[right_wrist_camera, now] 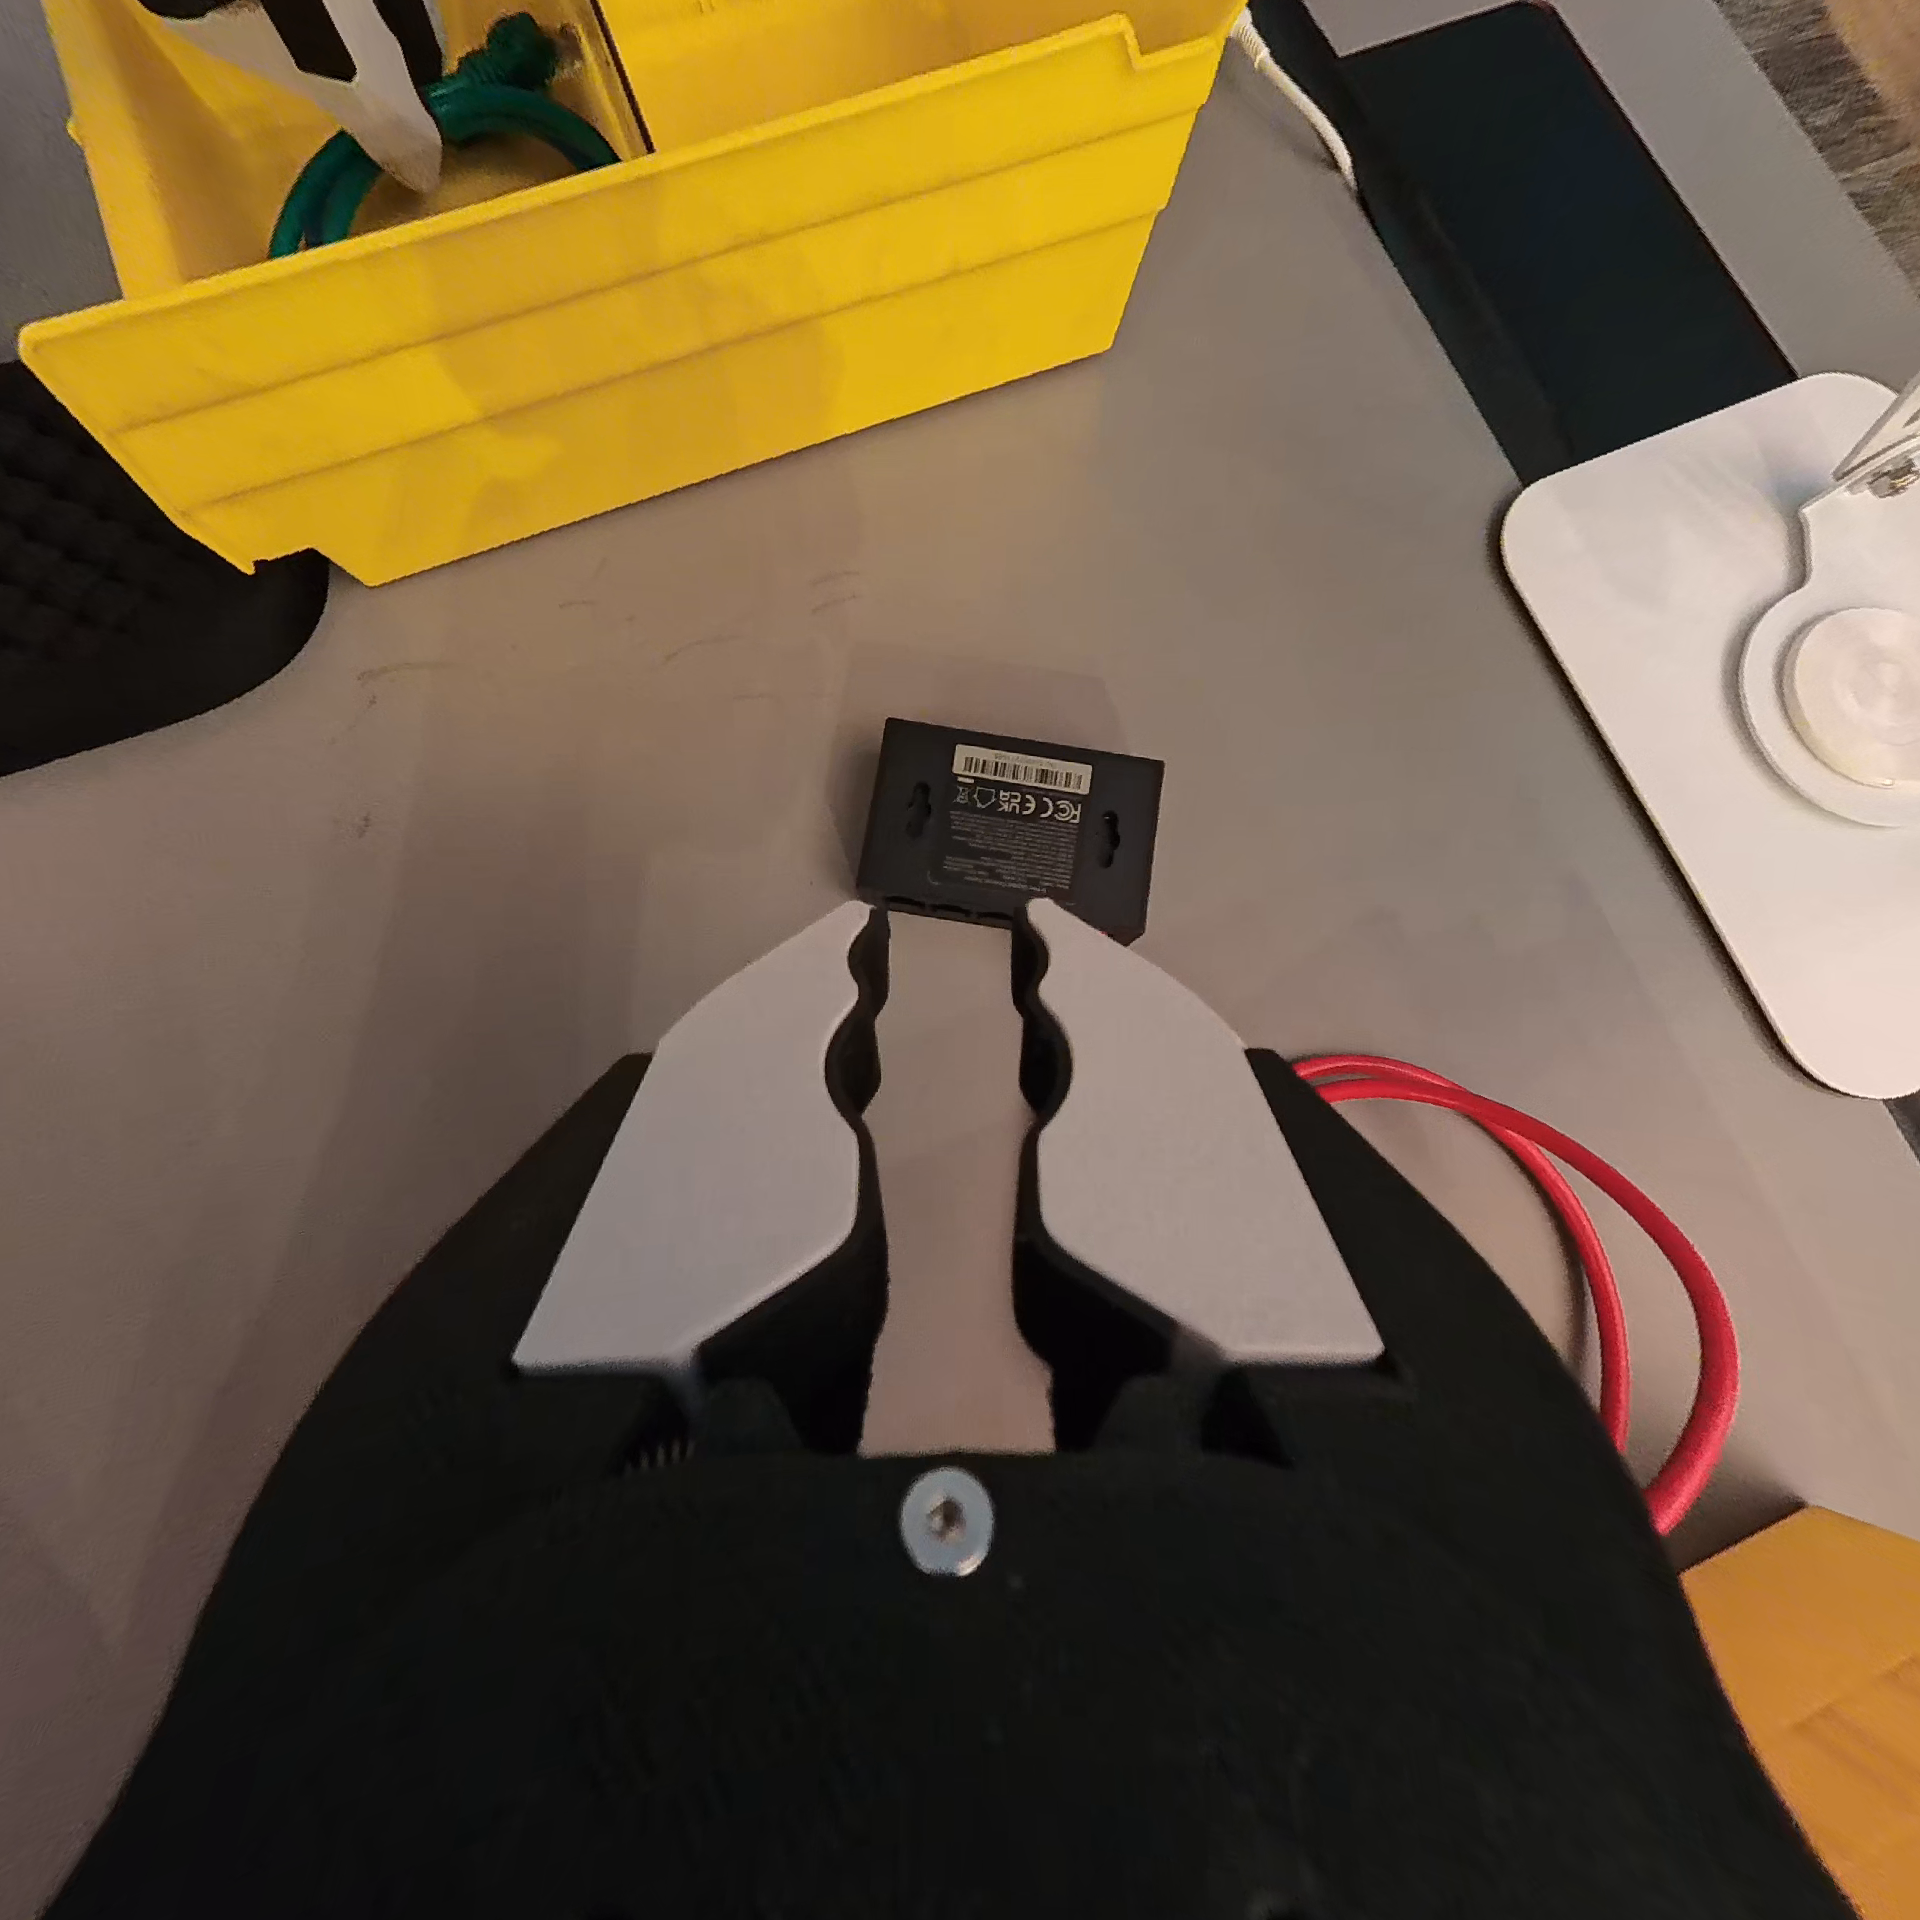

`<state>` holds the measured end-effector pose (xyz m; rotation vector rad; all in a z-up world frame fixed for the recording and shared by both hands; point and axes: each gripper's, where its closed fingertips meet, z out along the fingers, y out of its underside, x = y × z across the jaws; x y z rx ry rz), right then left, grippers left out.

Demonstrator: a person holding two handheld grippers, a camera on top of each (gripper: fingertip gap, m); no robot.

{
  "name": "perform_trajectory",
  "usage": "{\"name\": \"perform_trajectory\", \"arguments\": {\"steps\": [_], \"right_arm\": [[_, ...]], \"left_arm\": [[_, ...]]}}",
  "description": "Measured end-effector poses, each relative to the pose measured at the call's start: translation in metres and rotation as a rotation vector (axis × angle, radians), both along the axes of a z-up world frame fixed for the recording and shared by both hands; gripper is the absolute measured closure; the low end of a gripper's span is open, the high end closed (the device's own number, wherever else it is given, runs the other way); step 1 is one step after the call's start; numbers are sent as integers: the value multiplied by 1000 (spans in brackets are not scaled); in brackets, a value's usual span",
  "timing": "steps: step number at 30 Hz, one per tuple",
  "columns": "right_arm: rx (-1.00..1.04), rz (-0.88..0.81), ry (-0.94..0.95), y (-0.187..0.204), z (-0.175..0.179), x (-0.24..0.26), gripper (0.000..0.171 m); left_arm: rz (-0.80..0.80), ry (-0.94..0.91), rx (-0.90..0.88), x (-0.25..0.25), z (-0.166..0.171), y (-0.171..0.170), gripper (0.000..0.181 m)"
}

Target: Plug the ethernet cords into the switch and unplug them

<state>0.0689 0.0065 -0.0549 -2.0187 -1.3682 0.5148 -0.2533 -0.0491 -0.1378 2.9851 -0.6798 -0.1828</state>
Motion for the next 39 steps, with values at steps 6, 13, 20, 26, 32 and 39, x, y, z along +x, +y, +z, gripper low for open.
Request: {"name": "perform_trajectory", "arguments": {"steps": [6,13,20,26,32,39], "right_arm": [[6,7,-19,-1,-2,0,149],[16,7,-25,0,-2,1,150],[47,9,-26,1,1,1,151],[70,17,-15,2,3,-2,151],[201,69,123,-3,32,-17,152],[194,247,473,-45,83,-43,138]], "left_arm": [[-22,12,-3,-1,1,-1,158],[-102,91,75,-1,22,3,162],[-134,157,328,-2,78,12,166],[-253,229,635,20,139,26,168],[-352,250,941,61,203,21,168],[-566,27,1233,137,256,-7,168]]}}
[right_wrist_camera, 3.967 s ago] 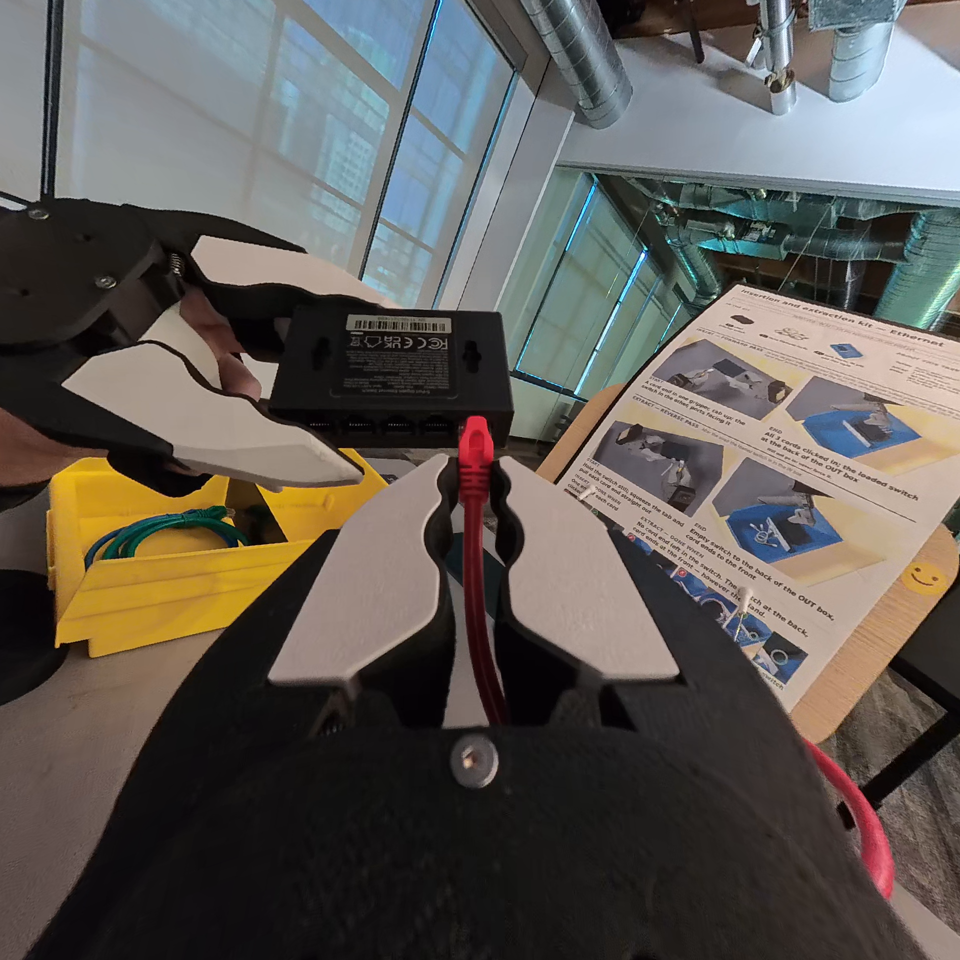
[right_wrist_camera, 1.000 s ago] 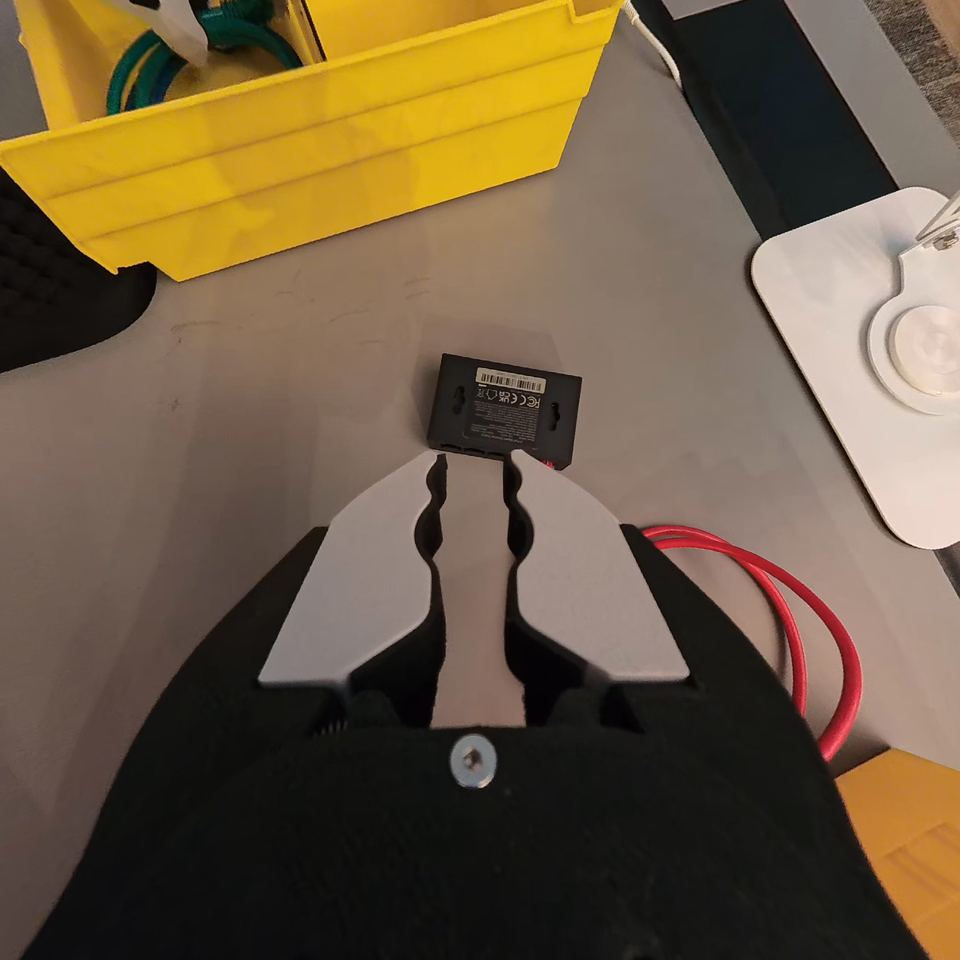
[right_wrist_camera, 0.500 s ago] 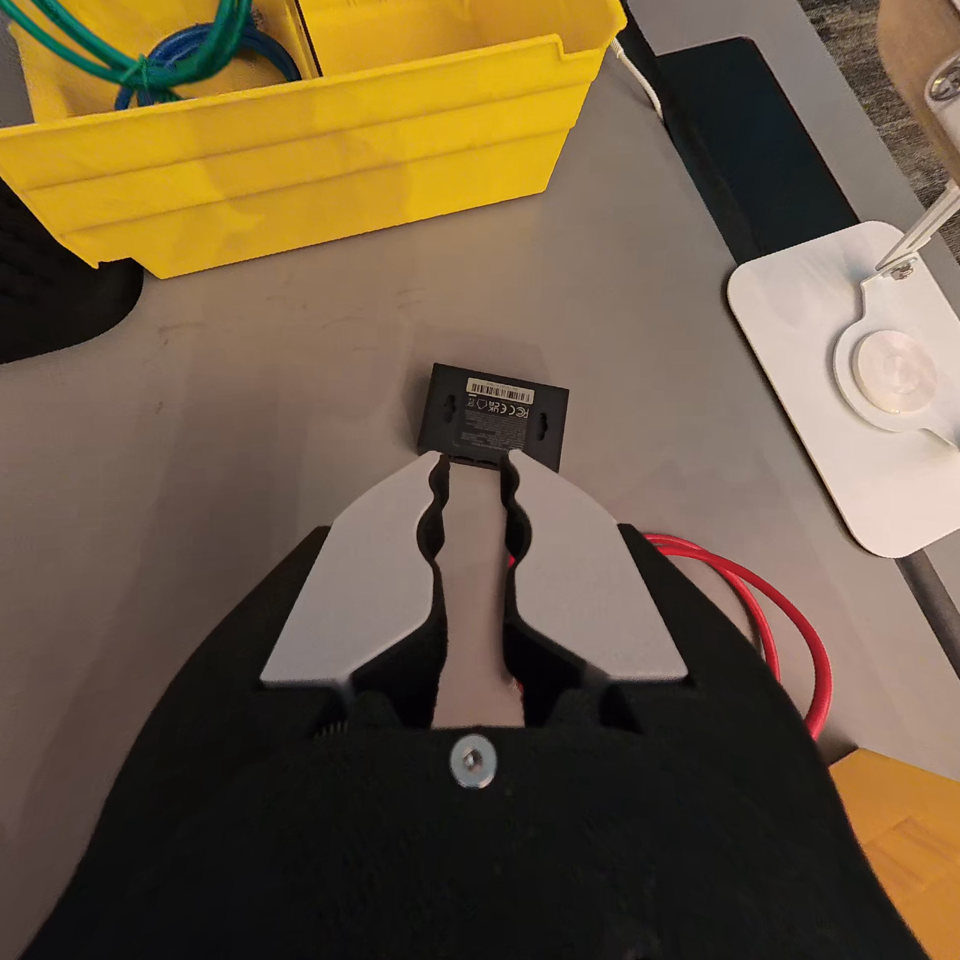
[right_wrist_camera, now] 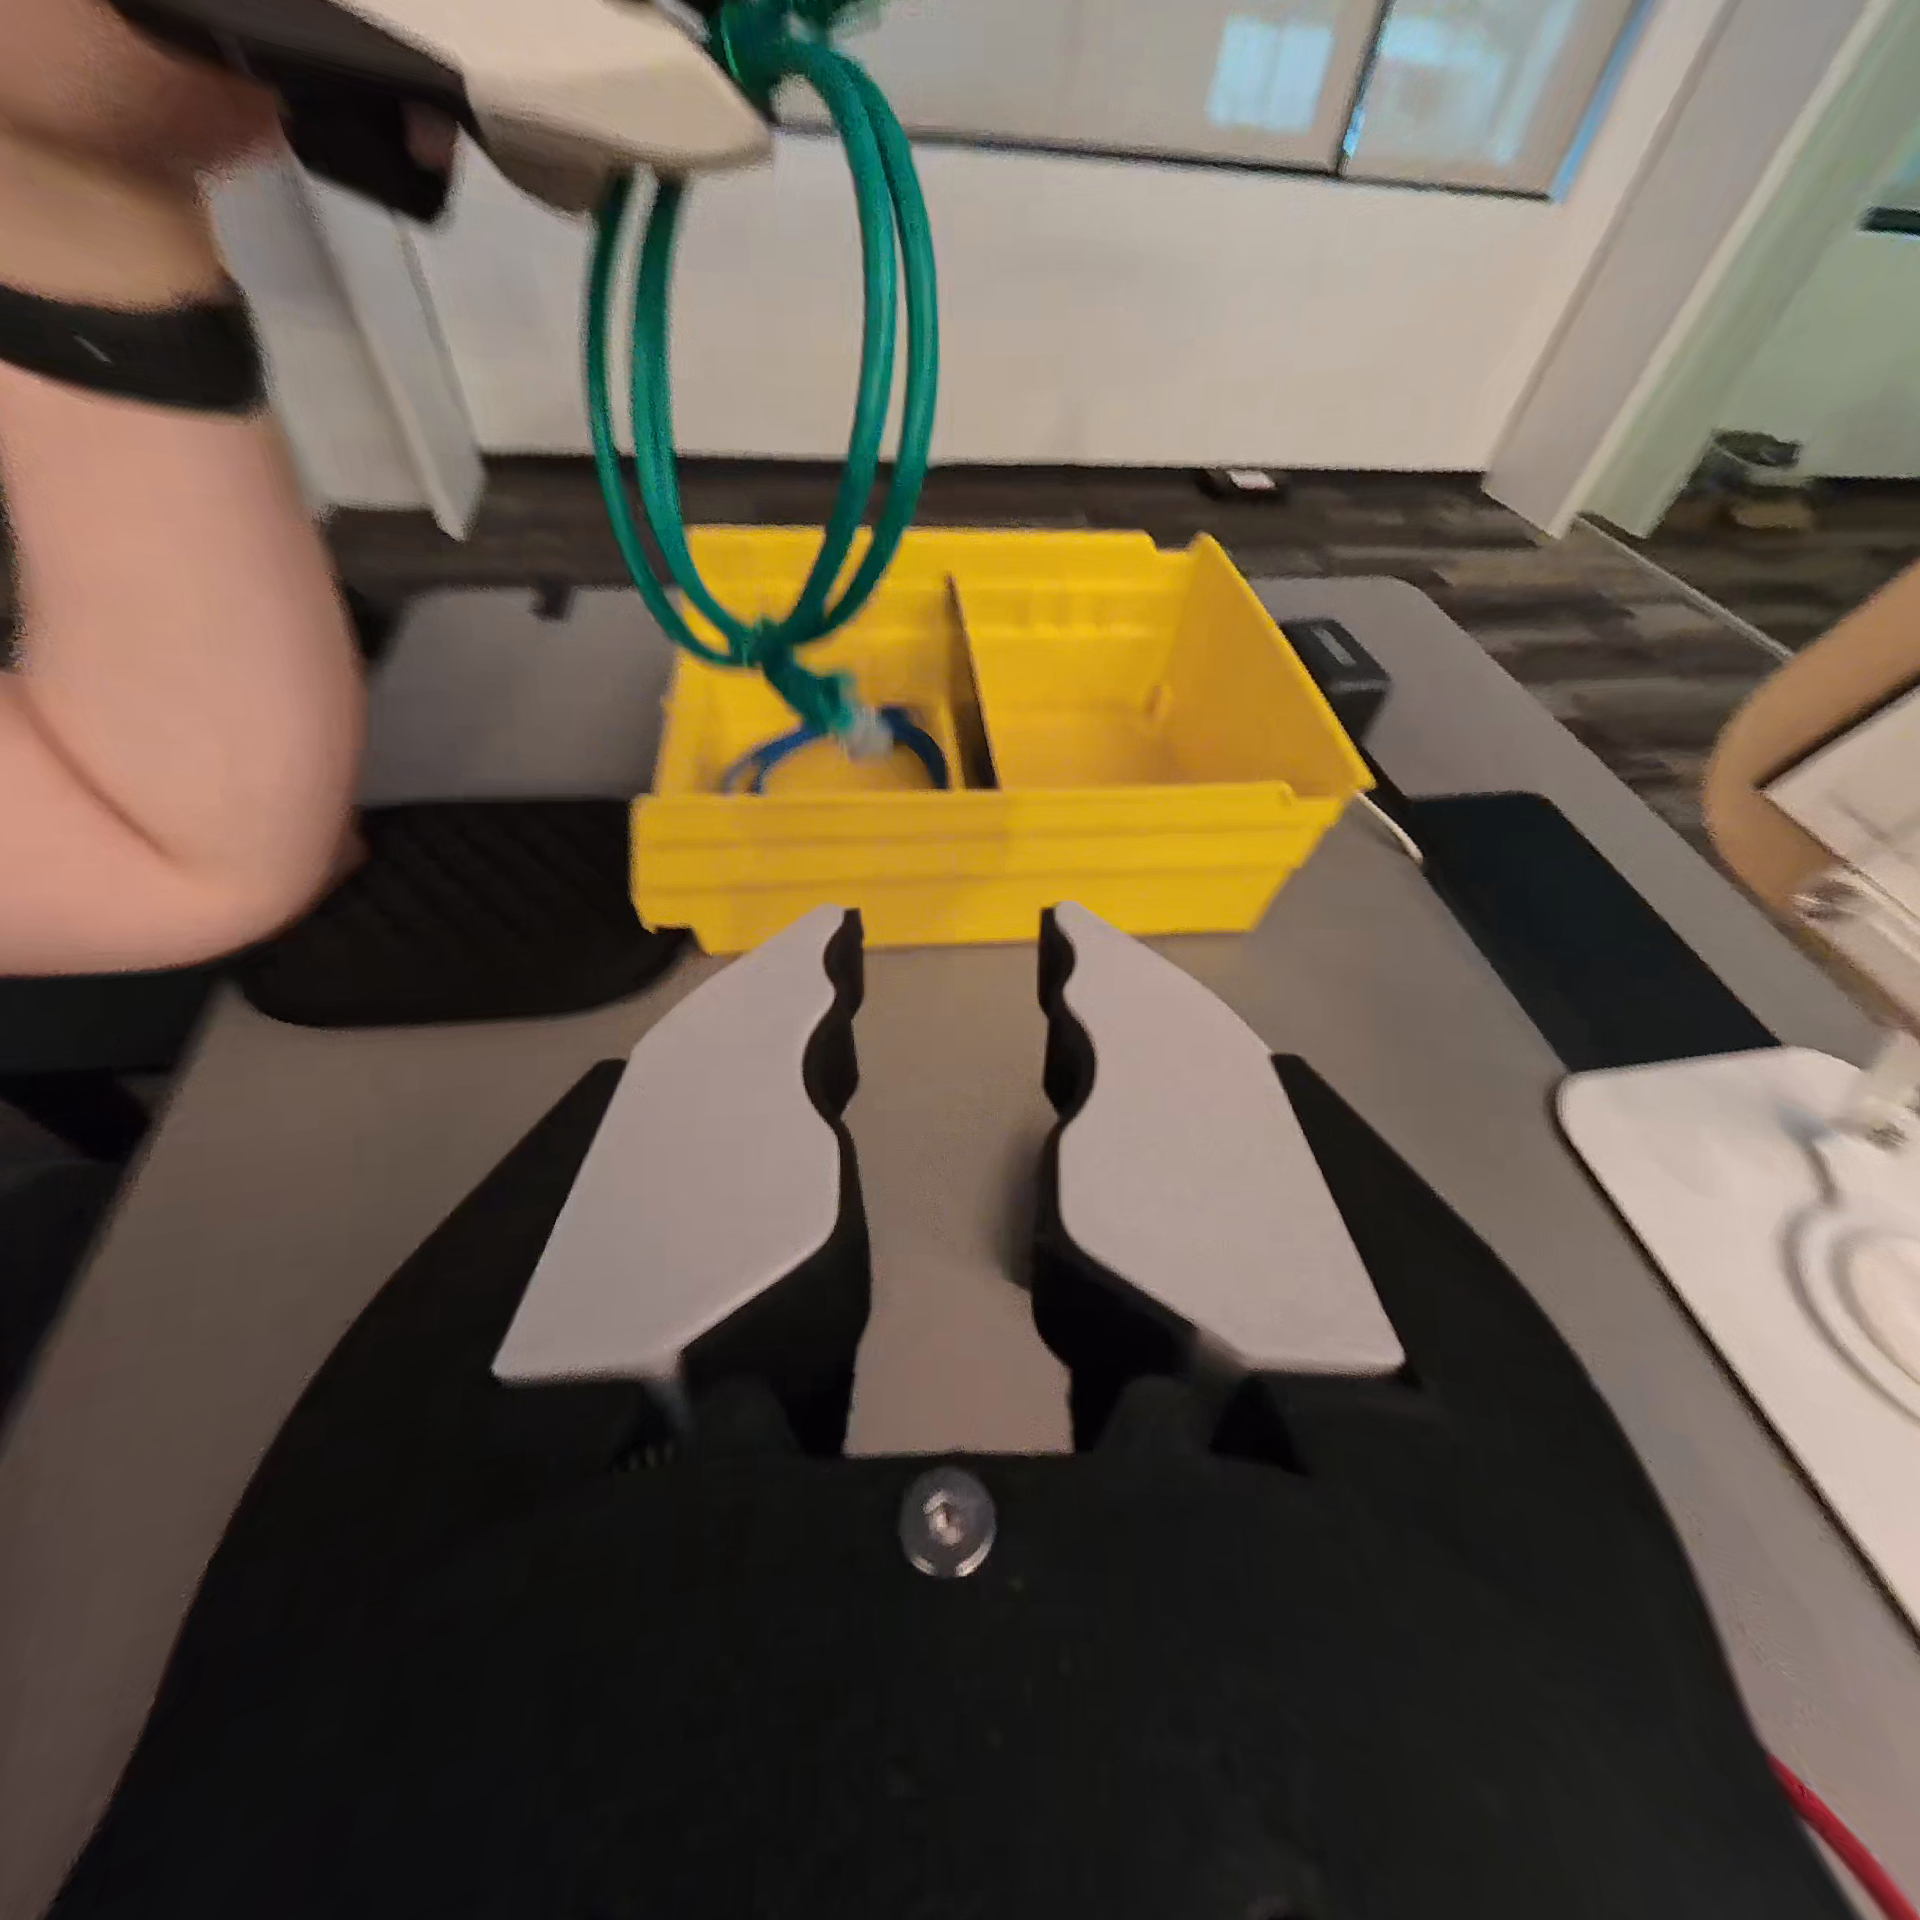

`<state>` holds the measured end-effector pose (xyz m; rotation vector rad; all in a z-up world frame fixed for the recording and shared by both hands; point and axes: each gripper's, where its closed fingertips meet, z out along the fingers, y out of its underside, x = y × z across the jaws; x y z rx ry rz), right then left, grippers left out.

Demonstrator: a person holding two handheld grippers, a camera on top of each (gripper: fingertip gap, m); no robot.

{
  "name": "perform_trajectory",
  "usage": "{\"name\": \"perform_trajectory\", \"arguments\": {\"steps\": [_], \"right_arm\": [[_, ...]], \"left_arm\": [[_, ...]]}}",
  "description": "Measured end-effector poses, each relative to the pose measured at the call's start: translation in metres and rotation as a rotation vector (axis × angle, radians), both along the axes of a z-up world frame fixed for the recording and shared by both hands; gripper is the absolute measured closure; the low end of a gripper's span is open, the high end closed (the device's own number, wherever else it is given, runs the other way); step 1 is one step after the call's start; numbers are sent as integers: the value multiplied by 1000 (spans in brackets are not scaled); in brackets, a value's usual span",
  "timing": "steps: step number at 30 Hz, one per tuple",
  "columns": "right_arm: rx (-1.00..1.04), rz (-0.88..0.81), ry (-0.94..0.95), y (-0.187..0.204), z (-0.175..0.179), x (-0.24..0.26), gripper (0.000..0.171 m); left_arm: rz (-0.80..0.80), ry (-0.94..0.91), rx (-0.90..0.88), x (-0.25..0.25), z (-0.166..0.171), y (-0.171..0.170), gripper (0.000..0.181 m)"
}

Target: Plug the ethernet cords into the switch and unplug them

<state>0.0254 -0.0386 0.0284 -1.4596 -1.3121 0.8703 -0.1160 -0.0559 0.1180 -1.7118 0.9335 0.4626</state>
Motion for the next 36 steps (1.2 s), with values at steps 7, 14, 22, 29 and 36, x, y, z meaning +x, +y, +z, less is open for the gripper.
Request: {"name": "perform_trajectory", "arguments": {"steps": [7,14,22,29,36], "right_arm": [[-220,147,263,-33,43,-7,117],[-292,148,191,-31,33,-3,156],[-124,121,33,-20,33,28,159],[-17,131,-93,-21,31,51,159],[36,127,-148,-20,30,63,159]], "left_arm": [[-266,-15,-11,79,-6,-12,168],[-300,0,-67,99,-24,-4,168],[-430,-177,-173,116,-36,1,144],[-608,-236,-367,143,-71,-1,136],[-647,-196,-451,163,-89,-5,169]]}}
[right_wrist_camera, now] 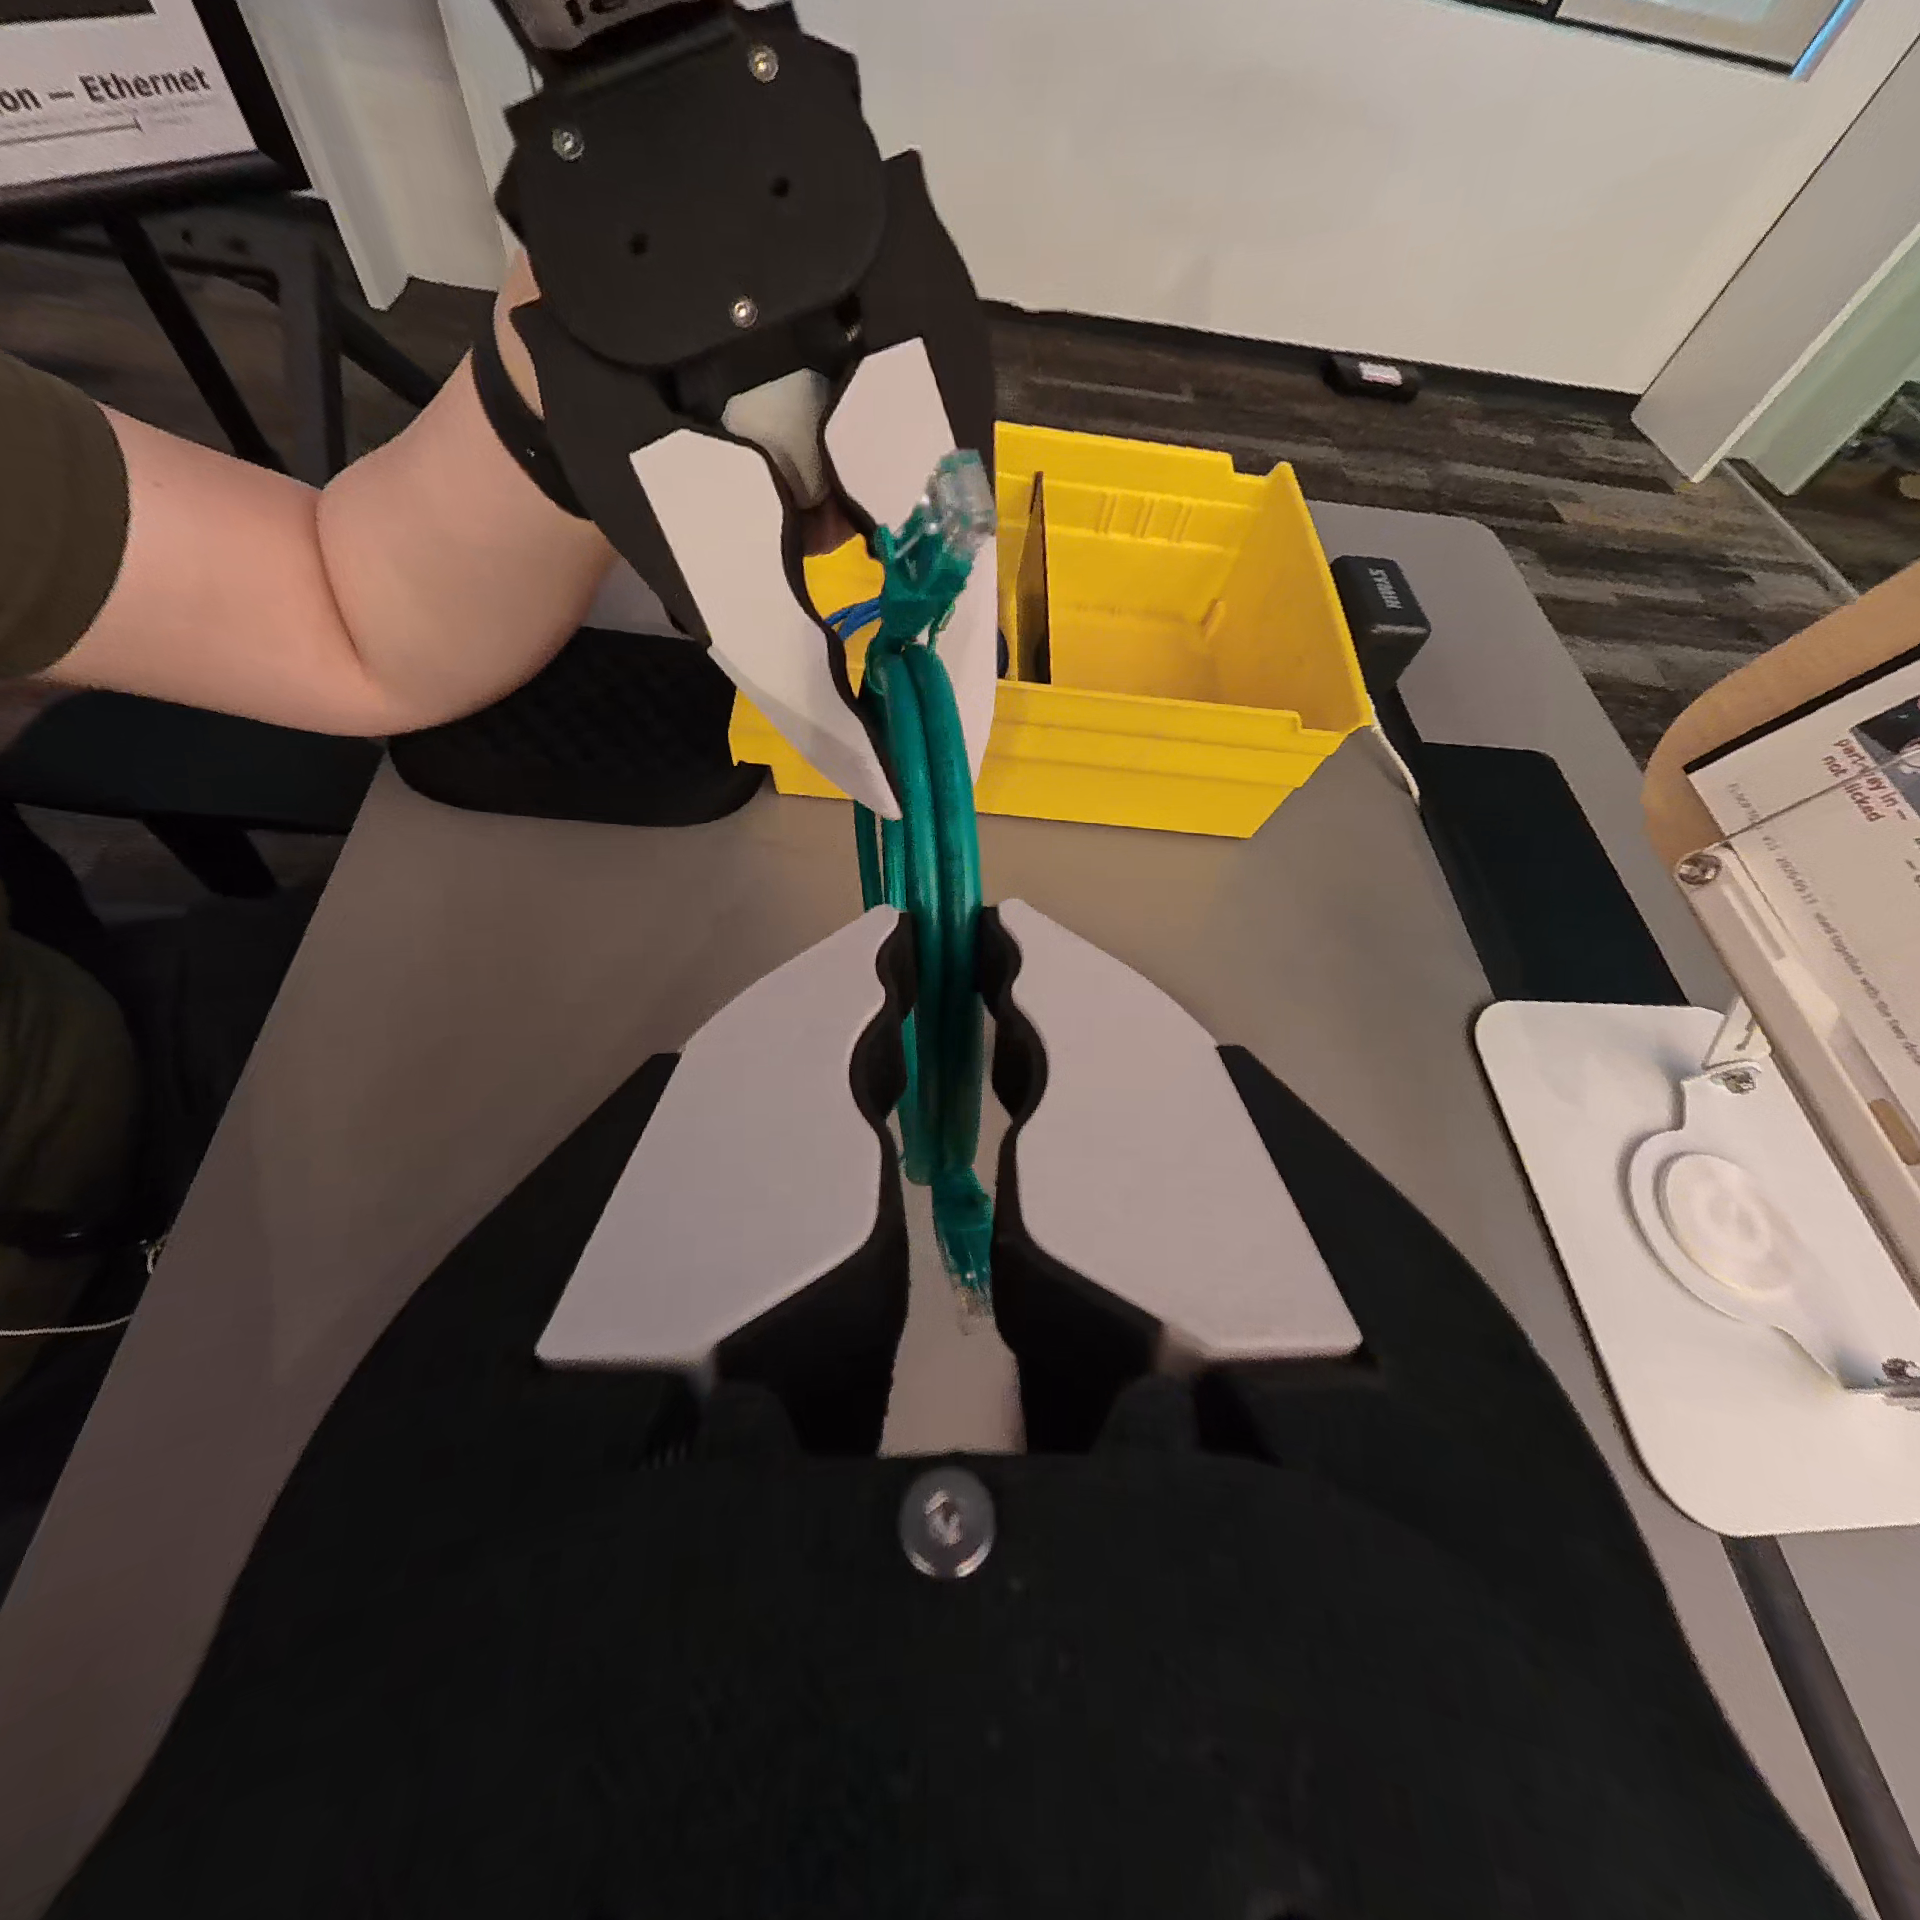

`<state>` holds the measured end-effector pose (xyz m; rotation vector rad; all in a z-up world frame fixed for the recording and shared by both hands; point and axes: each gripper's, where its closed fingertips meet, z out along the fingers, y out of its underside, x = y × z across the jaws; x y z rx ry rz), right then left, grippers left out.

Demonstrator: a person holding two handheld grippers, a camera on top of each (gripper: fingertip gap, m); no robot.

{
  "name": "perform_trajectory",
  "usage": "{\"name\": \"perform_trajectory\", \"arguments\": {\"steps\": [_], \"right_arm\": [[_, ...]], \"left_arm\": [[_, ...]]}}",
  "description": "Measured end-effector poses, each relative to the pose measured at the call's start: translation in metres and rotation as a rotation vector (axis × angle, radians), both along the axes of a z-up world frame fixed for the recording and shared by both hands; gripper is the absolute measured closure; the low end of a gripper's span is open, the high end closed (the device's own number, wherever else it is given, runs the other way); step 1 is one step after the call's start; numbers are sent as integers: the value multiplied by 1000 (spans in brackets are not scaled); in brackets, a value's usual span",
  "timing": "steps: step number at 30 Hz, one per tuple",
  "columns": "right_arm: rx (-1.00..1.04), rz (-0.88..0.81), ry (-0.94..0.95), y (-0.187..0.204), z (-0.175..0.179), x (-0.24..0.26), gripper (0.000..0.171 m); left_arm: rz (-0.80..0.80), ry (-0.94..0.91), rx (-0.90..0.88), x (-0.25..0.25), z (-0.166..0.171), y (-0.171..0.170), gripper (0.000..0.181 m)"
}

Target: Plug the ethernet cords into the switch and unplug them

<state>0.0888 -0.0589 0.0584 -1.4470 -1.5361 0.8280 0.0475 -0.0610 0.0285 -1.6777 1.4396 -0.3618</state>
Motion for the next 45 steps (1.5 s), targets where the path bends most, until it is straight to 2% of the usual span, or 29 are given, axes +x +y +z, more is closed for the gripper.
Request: {"name": "perform_trajectory", "arguments": {"steps": [3,9,13,16,22,27,32,36,41,45], "right_arm": [[-1,-26,46,7,6,3,157],[-49,-158,244,33,31,6,147],[-5,-348,442,55,59,18,143],[108,-441,525,51,73,15,143],[238,-449,473,27,56,-26,142],[326,-495,578,25,66,-20,142],[304,-465,566,27,64,-22,144],[277,-429,573,24,61,-25,151],[157,-428,622,26,61,-24,152],[40,-431,675,27,61,-25,152]], "left_arm": [[27,-77,-15,4,8,4,171],[86,-336,-205,18,20,18,173],[198,-479,-255,17,22,40,174],[263,-541,-205,16,26,51,174],[339,-671,-104,22,36,57,174],[356,-715,-36,29,39,53,174],[366,-710,87,38,41,46,174],[371,-717,156,43,44,40,174],[380,-763,147,42,45,38,175],[408,-742,206,39,44,41,174]]}}
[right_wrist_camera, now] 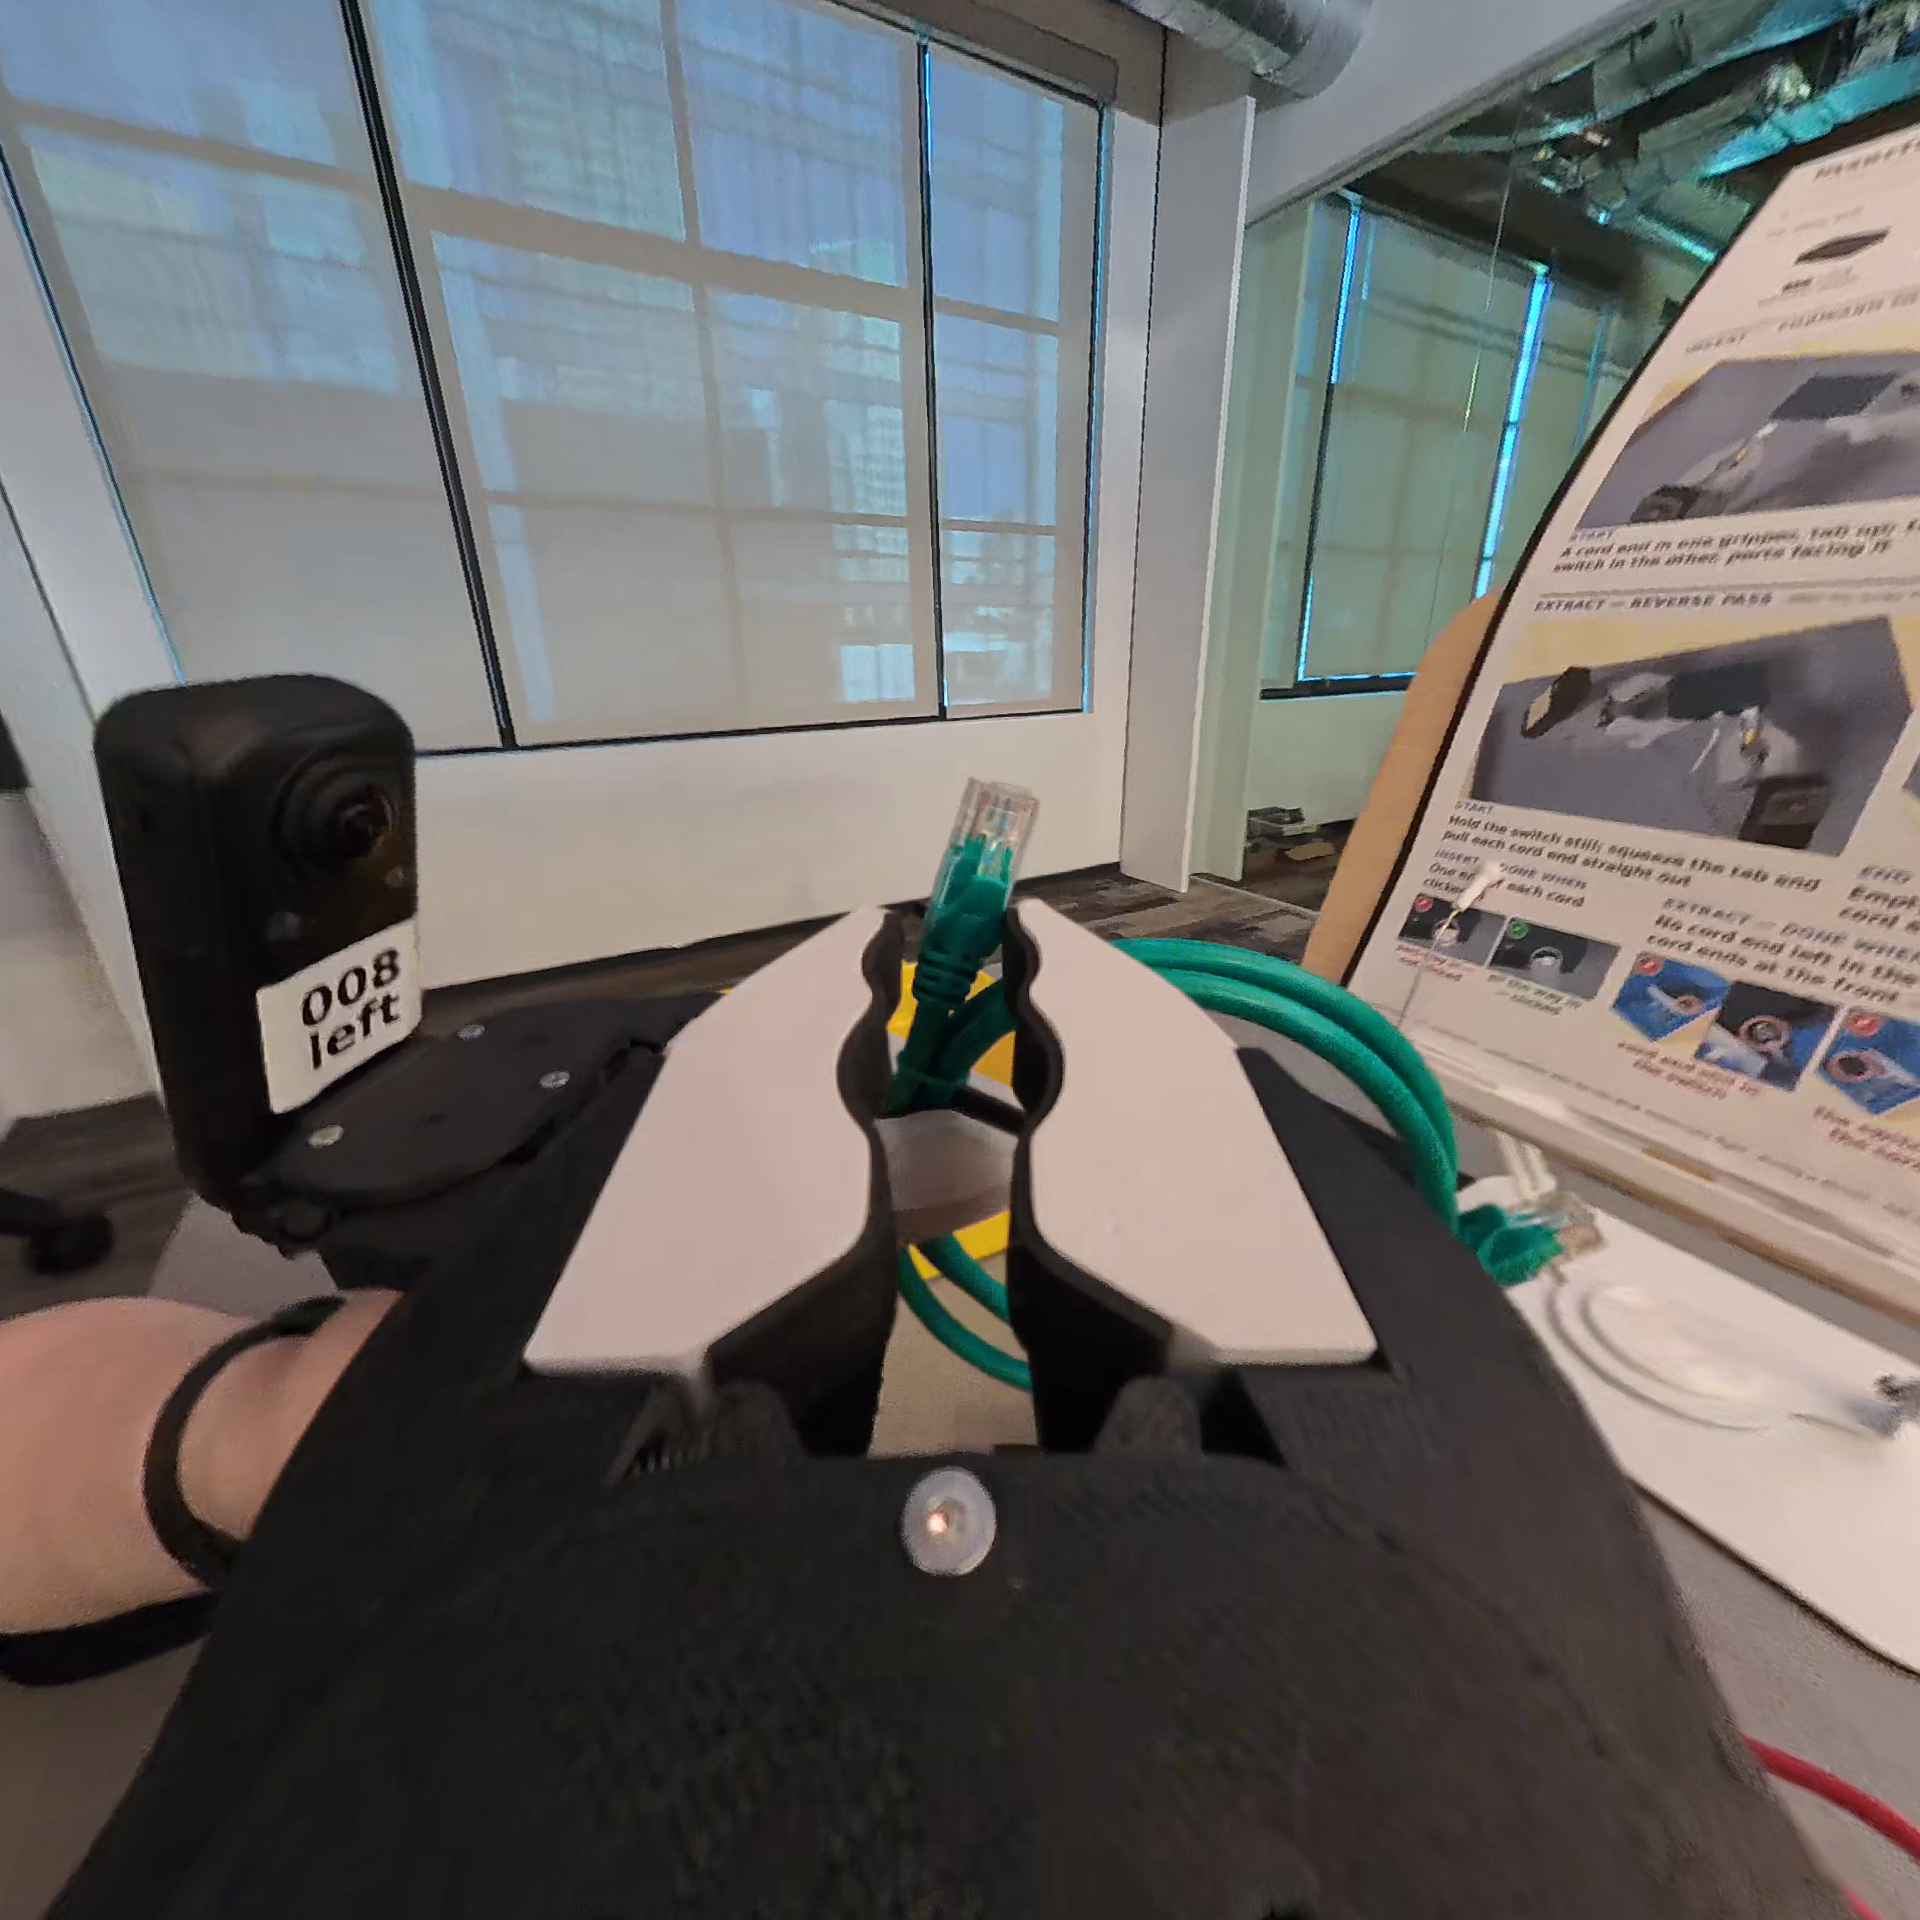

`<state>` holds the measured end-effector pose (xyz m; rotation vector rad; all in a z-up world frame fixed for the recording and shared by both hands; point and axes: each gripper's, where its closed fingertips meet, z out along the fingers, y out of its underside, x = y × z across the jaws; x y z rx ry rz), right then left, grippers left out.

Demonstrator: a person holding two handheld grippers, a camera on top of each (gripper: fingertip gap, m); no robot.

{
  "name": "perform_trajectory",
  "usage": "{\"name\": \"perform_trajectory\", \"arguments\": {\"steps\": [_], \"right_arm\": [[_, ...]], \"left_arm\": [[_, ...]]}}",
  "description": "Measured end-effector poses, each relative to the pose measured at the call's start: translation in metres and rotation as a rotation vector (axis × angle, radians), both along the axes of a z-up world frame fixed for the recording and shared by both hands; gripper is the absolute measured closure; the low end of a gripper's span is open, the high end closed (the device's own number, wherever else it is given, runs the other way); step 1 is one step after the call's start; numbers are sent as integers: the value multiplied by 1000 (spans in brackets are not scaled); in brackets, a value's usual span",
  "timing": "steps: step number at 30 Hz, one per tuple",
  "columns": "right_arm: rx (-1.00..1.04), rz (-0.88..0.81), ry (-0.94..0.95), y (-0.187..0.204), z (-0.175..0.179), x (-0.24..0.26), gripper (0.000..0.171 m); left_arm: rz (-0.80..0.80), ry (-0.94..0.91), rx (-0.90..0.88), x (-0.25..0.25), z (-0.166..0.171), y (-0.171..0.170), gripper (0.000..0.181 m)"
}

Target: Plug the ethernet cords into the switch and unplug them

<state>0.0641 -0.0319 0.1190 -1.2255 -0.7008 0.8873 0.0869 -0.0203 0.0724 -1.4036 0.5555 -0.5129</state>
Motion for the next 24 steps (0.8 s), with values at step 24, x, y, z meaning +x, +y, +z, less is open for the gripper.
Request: {"name": "perform_trajectory", "arguments": {"steps": [24], "right_arm": [[40,102,16,1,16,19,157]], "left_arm": [[-48,208,11,18,-23,0,170]]}}
